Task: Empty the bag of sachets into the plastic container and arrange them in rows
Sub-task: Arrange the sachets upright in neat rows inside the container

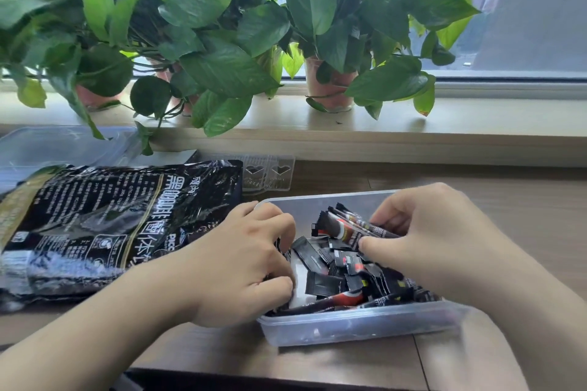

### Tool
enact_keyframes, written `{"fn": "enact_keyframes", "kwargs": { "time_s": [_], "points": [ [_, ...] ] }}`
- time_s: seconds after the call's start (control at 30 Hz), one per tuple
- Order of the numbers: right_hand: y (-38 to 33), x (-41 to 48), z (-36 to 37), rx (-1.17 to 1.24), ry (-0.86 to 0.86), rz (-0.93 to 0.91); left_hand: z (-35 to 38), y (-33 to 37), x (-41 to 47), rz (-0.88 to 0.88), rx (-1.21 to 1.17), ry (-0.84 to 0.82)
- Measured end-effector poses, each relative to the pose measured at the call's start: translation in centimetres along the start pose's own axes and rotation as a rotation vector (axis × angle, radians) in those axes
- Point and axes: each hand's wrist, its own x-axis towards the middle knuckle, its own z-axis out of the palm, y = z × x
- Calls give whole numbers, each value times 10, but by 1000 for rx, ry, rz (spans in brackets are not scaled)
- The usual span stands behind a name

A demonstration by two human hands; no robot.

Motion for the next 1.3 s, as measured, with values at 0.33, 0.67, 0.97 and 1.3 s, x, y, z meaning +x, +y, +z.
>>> {"fn": "enact_keyframes", "kwargs": {
  "time_s": [0.33, 0.67, 0.97, 1.3],
  "points": [
    [-33, 15, 48, -243, -123, 24, 1, 4, 1, -28, 30, 29],
    [-29, 25, 60, -279, -189, -70, 6, 1, 0, -16, -119, 73],
    [-23, 26, 58, -263, -246, -127, 9, 0, -3, -50, -256, 145],
    [-13, 31, 47, -100, -459, -45, 10, 2, -4, -62, -269, 173]
  ]
}}
